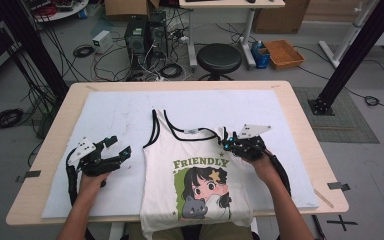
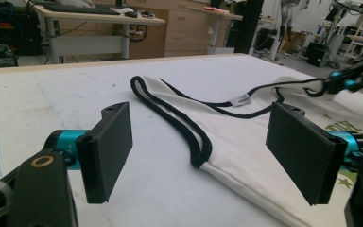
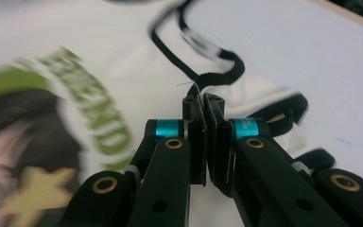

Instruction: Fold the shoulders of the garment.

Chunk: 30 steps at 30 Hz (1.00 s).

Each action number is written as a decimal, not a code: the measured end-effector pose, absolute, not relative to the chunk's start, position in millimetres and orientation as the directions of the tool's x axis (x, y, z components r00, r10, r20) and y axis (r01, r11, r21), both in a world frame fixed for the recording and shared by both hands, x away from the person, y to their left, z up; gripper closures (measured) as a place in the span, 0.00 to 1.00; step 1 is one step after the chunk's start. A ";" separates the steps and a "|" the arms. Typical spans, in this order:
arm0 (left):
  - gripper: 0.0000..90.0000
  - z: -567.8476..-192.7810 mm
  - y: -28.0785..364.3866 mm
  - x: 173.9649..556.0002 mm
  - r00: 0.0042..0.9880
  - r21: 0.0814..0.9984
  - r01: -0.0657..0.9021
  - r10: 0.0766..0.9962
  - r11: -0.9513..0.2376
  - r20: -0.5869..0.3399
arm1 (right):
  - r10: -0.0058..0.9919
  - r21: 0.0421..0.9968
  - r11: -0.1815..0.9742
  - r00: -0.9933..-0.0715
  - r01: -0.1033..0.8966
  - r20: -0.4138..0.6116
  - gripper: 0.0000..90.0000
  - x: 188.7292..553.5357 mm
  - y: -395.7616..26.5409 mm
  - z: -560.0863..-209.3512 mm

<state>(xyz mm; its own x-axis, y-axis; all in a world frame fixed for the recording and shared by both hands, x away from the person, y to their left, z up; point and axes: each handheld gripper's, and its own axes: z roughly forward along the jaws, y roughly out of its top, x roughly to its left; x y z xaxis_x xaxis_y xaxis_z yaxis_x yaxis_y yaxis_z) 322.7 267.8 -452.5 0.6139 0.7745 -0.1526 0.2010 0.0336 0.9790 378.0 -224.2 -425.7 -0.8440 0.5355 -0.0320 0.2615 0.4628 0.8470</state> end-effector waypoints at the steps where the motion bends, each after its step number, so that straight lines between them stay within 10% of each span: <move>1: 0.26 -452.4 267.9 322.6 0.614 0.979 0.202 0.775 0.032 -0.152 | 0.517 0.867 0.425 -0.856 0.259 0.003 0.98 372.8 -227.6 -424.0; 13: 0.26 -452.4 267.5 322.8 0.607 0.978 0.204 0.779 0.040 -0.159 | 0.471 0.843 0.405 -0.871 0.353 0.139 0.78 349.1 -242.8 -431.9; 19: 0.26 -452.1 266.9 322.4 0.610 0.980 0.199 0.780 0.024 -0.142 | 0.489 0.743 0.592 -0.872 0.311 -0.025 0.89 345.4 -225.3 -447.6; 26: 0.26 -441.8 267.2 321.5 0.595 0.982 0.182 0.790 0.049 -0.150 | 0.416 0.727 0.618 -0.909 0.301 0.023 1.00 338.3 -230.4 -443.2; 30: 0.26 -426.8 263.8 328.3 0.591 0.983 0.173 0.792 0.061 -0.153 | 0.471 0.821 0.466 -0.878 0.329 0.084 0.70 340.5 -245.3 -431.9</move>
<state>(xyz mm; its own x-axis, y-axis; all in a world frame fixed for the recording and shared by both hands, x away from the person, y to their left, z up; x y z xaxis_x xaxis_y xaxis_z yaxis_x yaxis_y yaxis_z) 328.3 263.8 -426.8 0.5915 0.7916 -0.1532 0.1731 0.0608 0.9830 340.5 -245.3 -431.9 -0.8781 0.4710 0.0843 0.3289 0.4663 0.8212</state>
